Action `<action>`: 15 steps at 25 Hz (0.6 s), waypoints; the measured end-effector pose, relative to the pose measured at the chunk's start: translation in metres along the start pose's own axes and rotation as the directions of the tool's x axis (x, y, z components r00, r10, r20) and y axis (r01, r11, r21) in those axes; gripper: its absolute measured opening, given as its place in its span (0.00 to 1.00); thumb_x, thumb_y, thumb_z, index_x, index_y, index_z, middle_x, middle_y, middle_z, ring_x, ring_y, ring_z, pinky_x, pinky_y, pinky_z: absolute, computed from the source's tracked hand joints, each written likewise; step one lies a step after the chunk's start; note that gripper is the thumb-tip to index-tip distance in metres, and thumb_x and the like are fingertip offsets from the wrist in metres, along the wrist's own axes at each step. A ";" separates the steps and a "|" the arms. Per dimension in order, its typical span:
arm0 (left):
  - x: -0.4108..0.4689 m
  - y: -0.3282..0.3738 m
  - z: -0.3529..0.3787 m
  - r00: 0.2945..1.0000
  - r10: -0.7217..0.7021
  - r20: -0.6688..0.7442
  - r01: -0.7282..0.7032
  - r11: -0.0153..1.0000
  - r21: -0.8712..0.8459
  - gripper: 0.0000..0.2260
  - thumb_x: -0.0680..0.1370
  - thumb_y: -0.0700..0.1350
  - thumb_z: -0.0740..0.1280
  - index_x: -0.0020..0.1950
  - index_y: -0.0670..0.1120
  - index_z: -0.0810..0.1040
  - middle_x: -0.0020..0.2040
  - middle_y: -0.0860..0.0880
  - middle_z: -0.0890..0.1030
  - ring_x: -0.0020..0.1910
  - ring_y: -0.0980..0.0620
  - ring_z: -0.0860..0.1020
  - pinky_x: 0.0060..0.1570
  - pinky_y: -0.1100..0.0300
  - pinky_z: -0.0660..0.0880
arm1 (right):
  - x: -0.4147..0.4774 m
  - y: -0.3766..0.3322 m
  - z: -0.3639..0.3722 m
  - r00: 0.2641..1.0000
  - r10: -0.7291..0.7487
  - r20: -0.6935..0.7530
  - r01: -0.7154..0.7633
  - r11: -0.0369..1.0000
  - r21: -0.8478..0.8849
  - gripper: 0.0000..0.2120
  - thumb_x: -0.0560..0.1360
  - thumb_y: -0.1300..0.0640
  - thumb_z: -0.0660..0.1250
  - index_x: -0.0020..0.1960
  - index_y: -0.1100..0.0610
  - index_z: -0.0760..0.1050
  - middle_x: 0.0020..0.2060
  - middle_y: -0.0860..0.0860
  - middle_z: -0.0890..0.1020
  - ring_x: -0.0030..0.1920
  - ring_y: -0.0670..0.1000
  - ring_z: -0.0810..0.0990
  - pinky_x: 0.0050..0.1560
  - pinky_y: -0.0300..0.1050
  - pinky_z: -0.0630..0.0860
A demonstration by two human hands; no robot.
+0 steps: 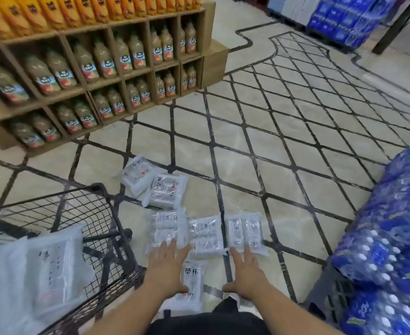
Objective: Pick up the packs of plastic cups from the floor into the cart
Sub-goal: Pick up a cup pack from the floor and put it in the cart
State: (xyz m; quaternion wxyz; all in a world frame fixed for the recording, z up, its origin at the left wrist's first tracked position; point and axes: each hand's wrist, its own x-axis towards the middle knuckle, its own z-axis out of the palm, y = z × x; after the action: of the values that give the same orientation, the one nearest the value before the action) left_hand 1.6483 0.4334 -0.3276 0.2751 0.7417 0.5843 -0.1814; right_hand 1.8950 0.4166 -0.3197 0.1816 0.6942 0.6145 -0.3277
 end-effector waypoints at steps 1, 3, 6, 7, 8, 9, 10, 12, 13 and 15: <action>0.003 0.005 0.004 0.999 -0.039 -0.012 0.038 0.999 -0.034 0.52 0.70 0.65 0.74 0.81 0.63 0.40 0.83 0.46 0.39 0.82 0.40 0.40 0.77 0.35 0.46 | 0.010 0.006 -0.006 0.999 -0.019 0.028 0.019 1.000 -0.017 0.56 0.71 0.37 0.74 0.83 0.45 0.38 0.80 0.57 0.33 0.81 0.63 0.46 0.74 0.58 0.66; 0.009 0.014 0.013 0.993 -0.115 -0.016 0.113 0.990 -0.090 0.52 0.69 0.66 0.74 0.81 0.64 0.41 0.83 0.46 0.41 0.82 0.41 0.43 0.77 0.34 0.49 | 0.028 0.017 -0.015 0.996 -0.047 0.078 0.048 0.999 -0.020 0.56 0.72 0.37 0.74 0.83 0.45 0.39 0.81 0.56 0.33 0.81 0.63 0.46 0.75 0.59 0.63; 0.026 0.023 0.023 0.972 -0.230 0.042 0.233 0.965 -0.117 0.54 0.69 0.69 0.73 0.82 0.62 0.39 0.84 0.46 0.42 0.82 0.40 0.47 0.75 0.36 0.54 | 0.059 0.030 -0.017 0.982 -0.094 0.163 0.103 0.994 -0.045 0.55 0.71 0.39 0.75 0.83 0.46 0.40 0.81 0.56 0.34 0.81 0.63 0.47 0.74 0.60 0.64; 0.035 0.026 0.032 0.965 -0.255 0.058 0.261 0.956 -0.136 0.54 0.68 0.70 0.72 0.82 0.61 0.41 0.84 0.45 0.45 0.82 0.40 0.49 0.75 0.38 0.57 | 0.072 0.035 -0.013 0.975 -0.095 0.200 0.109 0.992 -0.061 0.56 0.71 0.39 0.76 0.83 0.46 0.40 0.81 0.55 0.34 0.80 0.63 0.48 0.73 0.60 0.66; 0.045 0.029 0.046 0.959 -0.278 0.064 0.285 0.944 -0.169 0.54 0.68 0.70 0.72 0.83 0.60 0.42 0.83 0.45 0.48 0.81 0.40 0.50 0.75 0.40 0.59 | 0.085 0.041 -0.005 0.967 -0.091 0.237 0.110 0.991 -0.069 0.56 0.71 0.39 0.76 0.83 0.46 0.40 0.81 0.55 0.34 0.80 0.63 0.50 0.73 0.60 0.67; 0.058 0.030 0.062 0.953 -0.296 0.061 0.302 0.929 -0.212 0.54 0.67 0.71 0.71 0.83 0.59 0.44 0.83 0.45 0.50 0.81 0.41 0.52 0.74 0.41 0.61 | 0.101 0.046 0.007 0.961 -0.088 0.264 0.109 0.992 -0.066 0.56 0.71 0.39 0.76 0.83 0.46 0.40 0.81 0.55 0.34 0.79 0.63 0.52 0.72 0.59 0.67; 0.074 0.027 0.078 0.948 -0.308 0.077 0.317 0.919 -0.234 0.53 0.67 0.72 0.71 0.83 0.58 0.45 0.83 0.46 0.50 0.81 0.41 0.53 0.74 0.43 0.62 | 0.117 0.050 0.020 0.955 -0.080 0.287 0.102 0.993 -0.063 0.56 0.71 0.38 0.75 0.83 0.47 0.40 0.81 0.56 0.35 0.79 0.63 0.54 0.71 0.59 0.68; 0.106 0.019 0.114 0.934 -0.328 0.141 0.354 0.903 -0.242 0.52 0.69 0.73 0.68 0.83 0.58 0.44 0.84 0.46 0.48 0.81 0.42 0.53 0.74 0.44 0.62 | 0.150 0.059 0.047 0.951 -0.066 0.302 0.089 0.994 -0.062 0.54 0.71 0.38 0.75 0.83 0.47 0.42 0.81 0.57 0.38 0.78 0.63 0.55 0.70 0.60 0.68; 0.127 0.011 0.139 0.926 -0.328 0.190 0.367 0.900 -0.235 0.51 0.69 0.73 0.68 0.83 0.58 0.43 0.84 0.47 0.47 0.81 0.43 0.52 0.74 0.43 0.61 | 0.174 0.064 0.069 0.947 -0.059 0.317 0.084 0.994 -0.064 0.54 0.71 0.39 0.75 0.82 0.47 0.43 0.81 0.57 0.39 0.78 0.64 0.55 0.70 0.60 0.68; 0.173 -0.014 0.205 0.908 -0.327 0.262 0.389 0.891 -0.235 0.52 0.69 0.73 0.69 0.82 0.60 0.42 0.83 0.50 0.47 0.81 0.44 0.51 0.72 0.40 0.62 | 0.231 0.072 0.126 0.932 -0.064 0.356 0.104 0.990 -0.093 0.53 0.72 0.38 0.75 0.82 0.46 0.43 0.81 0.57 0.39 0.78 0.63 0.54 0.71 0.60 0.68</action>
State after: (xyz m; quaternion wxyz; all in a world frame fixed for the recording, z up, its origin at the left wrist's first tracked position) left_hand 1.6885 0.4409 -0.5929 0.4011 0.5494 0.6981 -0.2235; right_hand 1.9425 0.4912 -0.5777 0.3127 0.5863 0.6184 -0.4197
